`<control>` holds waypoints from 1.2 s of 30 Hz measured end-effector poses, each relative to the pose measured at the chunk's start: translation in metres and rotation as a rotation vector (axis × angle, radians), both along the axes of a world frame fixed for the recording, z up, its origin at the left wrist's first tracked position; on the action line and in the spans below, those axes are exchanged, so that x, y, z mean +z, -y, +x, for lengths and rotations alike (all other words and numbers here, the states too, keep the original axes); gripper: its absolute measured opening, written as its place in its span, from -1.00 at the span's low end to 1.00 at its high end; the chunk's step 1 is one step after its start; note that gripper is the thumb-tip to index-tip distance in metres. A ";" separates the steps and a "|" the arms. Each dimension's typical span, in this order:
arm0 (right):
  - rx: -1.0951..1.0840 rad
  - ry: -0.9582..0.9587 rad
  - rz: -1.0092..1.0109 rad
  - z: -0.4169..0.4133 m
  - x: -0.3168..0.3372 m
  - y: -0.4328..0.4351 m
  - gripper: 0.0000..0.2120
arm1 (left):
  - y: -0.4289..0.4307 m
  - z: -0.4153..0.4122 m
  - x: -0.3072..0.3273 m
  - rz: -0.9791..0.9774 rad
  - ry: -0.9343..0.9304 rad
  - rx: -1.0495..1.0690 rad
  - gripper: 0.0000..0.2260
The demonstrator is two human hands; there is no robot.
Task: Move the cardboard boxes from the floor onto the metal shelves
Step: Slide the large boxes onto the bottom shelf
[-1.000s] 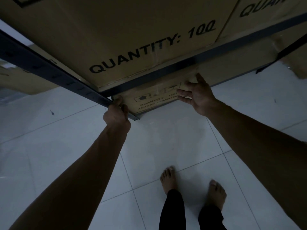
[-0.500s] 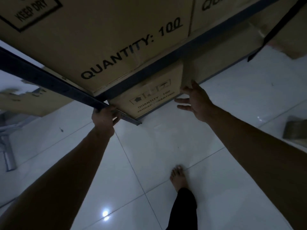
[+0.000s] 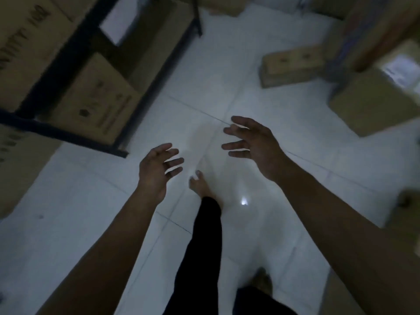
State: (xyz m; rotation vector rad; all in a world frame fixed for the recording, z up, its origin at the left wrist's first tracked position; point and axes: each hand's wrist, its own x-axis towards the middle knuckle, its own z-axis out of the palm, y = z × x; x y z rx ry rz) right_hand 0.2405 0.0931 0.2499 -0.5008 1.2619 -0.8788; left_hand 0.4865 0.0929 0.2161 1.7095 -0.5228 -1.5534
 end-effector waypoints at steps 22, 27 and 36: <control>-0.951 -0.383 0.404 -0.277 -0.086 -0.550 -0.74 | -0.356 -0.400 -0.091 0.421 0.075 -1.331 -0.86; -0.734 -0.607 0.630 -0.344 -0.148 -0.617 -0.38 | -0.414 -0.446 -0.144 0.568 0.124 -1.324 -0.65; -0.238 -0.896 0.992 -0.408 -0.195 -0.624 0.23 | -0.447 -0.458 -0.186 0.661 0.130 -1.172 -0.43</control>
